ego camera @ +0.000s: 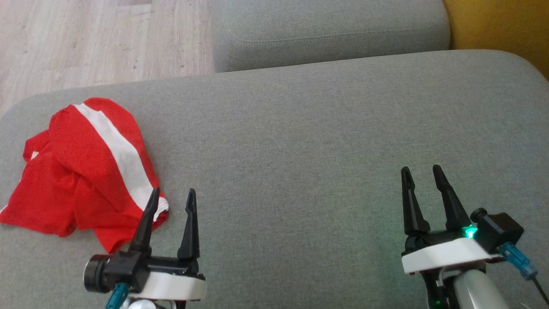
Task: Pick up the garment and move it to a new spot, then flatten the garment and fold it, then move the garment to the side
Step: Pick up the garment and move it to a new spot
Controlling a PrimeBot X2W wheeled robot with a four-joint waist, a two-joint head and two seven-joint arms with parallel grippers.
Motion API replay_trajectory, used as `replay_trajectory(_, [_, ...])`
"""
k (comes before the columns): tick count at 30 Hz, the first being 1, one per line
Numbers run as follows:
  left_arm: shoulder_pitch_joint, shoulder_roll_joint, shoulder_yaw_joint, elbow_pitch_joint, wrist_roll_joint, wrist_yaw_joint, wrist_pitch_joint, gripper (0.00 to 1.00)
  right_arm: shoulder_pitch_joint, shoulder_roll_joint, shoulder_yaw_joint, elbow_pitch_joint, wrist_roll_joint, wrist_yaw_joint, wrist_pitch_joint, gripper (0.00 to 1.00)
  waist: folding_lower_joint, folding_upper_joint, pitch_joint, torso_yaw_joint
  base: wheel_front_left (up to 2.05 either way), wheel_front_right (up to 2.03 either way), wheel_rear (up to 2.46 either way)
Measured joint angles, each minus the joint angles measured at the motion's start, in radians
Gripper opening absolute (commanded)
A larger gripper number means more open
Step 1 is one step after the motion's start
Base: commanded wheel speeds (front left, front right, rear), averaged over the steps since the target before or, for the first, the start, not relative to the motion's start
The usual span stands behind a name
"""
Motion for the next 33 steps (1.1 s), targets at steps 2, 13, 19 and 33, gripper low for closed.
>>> replay_trajectory(2, [0.0, 0.0, 0.005, 0.001, 0.0, -0.003, 0.0, 1.0, 0.0, 0.0, 0.0, 0.0, 0.0, 0.0, 0.0, 1.0, 0.0, 0.0, -0.001, 0.002, 0.0, 0.0, 0.0])
replay_trajectory(13, [0.0, -0.002, 0.006, 0.0, -0.008, 0.005, 0.0, 1.0, 0.001, -0.001, 0.038, 0.0, 0.01, 0.0, 0.0, 1.0, 0.0, 0.0, -0.011, 0.065, 0.0, 0.0, 0.0])
replay_trajectory(19, [0.002, -0.002, 0.039, 0.001, -0.005, 0.01, 0.0, 1.0, 0.002, -0.001, 0.092, 0.0, 0.037, 0.0, 0.0, 1.0, 0.0, 0.0, -0.02, 0.136, 0.0, 0.0, 0.0])
replay_trajectory(33, [0.041, -0.002, 0.09, 0.006, 0.004, 0.02, 0.0, 1.0, 0.031, -0.002, 0.208, 0.021, 0.072, 0.0, 0.0, 1.0, 0.0, 0.0, -0.049, 0.332, 0.0, 0.0, 0.0])
